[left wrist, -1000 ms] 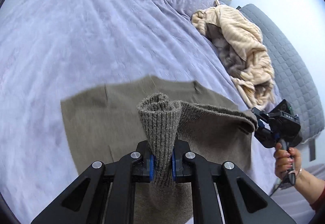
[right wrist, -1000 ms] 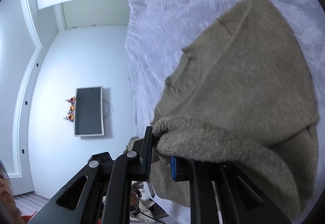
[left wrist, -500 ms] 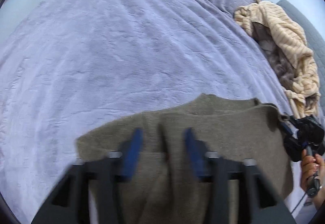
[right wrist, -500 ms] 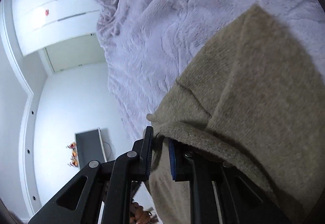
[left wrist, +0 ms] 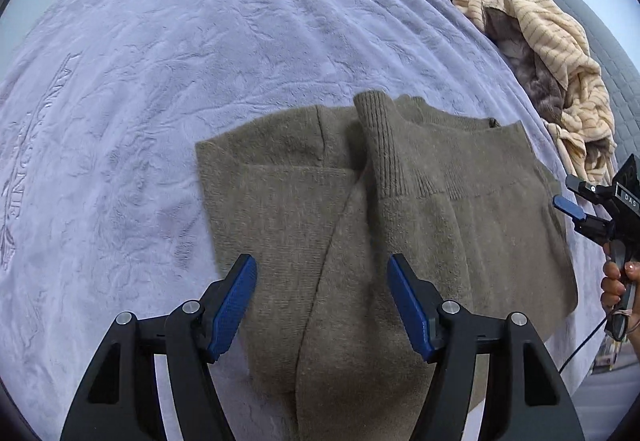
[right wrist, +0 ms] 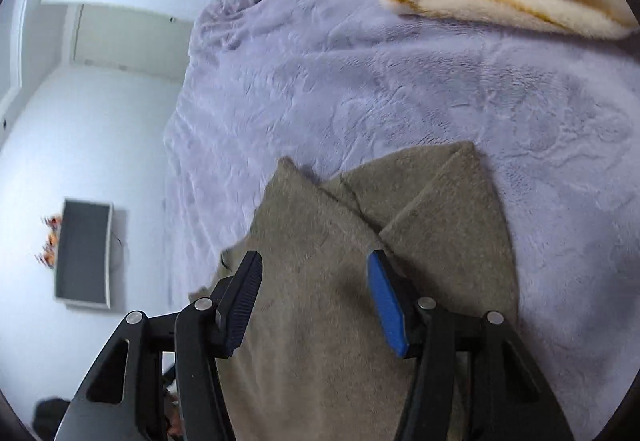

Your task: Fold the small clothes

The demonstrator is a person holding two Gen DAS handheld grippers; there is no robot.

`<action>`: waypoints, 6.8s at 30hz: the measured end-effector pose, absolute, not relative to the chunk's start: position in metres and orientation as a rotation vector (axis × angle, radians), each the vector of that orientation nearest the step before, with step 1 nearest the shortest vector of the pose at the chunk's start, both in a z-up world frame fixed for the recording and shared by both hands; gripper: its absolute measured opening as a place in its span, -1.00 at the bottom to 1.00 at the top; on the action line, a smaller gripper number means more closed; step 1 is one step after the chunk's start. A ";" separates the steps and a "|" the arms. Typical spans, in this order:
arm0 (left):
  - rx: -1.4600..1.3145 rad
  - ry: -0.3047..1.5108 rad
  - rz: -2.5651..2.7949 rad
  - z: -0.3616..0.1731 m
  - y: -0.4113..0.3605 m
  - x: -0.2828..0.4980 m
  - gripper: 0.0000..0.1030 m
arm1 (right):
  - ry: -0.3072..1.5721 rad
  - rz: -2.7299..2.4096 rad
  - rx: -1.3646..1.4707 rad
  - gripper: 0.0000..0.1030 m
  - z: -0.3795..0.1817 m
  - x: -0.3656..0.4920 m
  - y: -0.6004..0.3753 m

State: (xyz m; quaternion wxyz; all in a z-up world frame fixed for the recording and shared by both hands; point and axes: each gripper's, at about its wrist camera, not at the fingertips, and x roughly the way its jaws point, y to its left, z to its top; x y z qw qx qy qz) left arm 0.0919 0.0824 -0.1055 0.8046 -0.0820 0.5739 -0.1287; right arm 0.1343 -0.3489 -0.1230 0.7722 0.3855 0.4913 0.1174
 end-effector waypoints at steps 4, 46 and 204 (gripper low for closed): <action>-0.178 1.218 -0.329 -0.106 0.068 0.104 0.32 | 1.084 0.227 0.723 0.15 -0.115 0.138 -0.327; -0.155 1.278 -0.371 -0.124 0.014 0.186 -0.13 | 1.196 0.090 0.340 -0.70 -0.134 0.186 -0.334; -0.509 1.326 -0.123 -0.102 0.095 -0.074 0.98 | 1.367 0.405 0.796 0.03 -0.156 -0.004 -0.224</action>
